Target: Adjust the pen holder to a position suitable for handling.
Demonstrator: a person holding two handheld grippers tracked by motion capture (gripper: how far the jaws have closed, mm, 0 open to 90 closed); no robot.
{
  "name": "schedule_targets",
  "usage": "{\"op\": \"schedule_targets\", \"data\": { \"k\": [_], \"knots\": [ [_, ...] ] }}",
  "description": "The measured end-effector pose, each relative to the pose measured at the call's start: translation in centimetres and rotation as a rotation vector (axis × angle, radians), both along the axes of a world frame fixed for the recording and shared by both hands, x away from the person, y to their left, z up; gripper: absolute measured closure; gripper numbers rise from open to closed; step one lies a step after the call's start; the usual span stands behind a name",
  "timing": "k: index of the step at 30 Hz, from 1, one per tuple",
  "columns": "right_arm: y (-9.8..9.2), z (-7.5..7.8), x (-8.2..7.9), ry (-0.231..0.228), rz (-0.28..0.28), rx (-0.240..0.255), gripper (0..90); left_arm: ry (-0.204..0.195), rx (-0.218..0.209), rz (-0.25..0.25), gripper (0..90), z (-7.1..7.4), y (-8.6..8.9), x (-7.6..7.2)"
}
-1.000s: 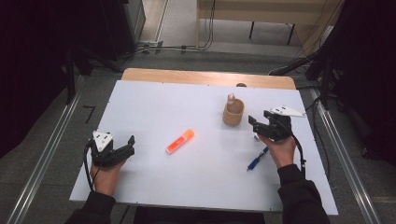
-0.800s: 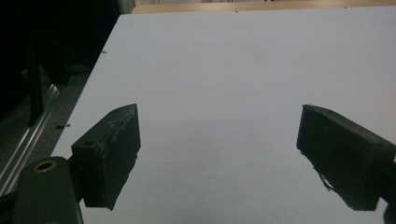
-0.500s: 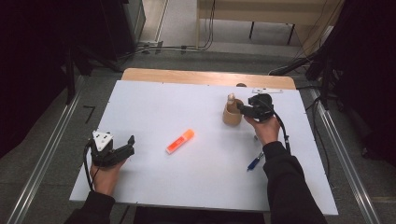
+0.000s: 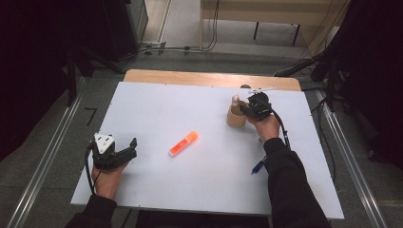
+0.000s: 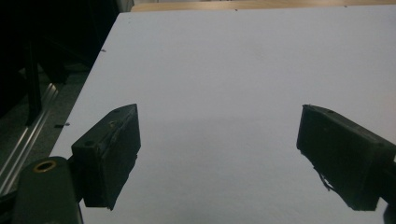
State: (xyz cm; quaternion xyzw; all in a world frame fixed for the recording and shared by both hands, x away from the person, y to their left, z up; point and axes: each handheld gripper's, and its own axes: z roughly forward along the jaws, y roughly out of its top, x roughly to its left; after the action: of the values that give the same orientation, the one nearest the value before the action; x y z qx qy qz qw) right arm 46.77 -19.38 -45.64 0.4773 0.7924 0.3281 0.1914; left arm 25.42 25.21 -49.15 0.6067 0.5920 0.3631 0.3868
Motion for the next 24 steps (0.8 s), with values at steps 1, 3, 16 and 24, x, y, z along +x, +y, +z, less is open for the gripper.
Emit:
{"op": "schedule_targets", "data": {
  "k": [1,3,16,24],
  "knots": [
    [0.0,0.0,0.0,-0.001,0.0,-0.001,71.8,0.0,-0.001,0.001,14.2,0.0,0.0,0.0],
    [-0.1,0.0,0.0,-0.001,0.01,0.0,72.0,0.0,-0.001,0.002,14.2,0.0,0.0,0.0],
    [1.9,0.3,-2.2,0.027,0.087,-0.041,72.0,0.002,0.003,-0.001,14.2,0.0,-0.1,0.1],
    [3.5,0.1,-5.3,0.017,0.122,-0.043,72.1,0.0,0.011,-0.014,14.2,-0.1,-0.5,-0.1]
  ]
}}
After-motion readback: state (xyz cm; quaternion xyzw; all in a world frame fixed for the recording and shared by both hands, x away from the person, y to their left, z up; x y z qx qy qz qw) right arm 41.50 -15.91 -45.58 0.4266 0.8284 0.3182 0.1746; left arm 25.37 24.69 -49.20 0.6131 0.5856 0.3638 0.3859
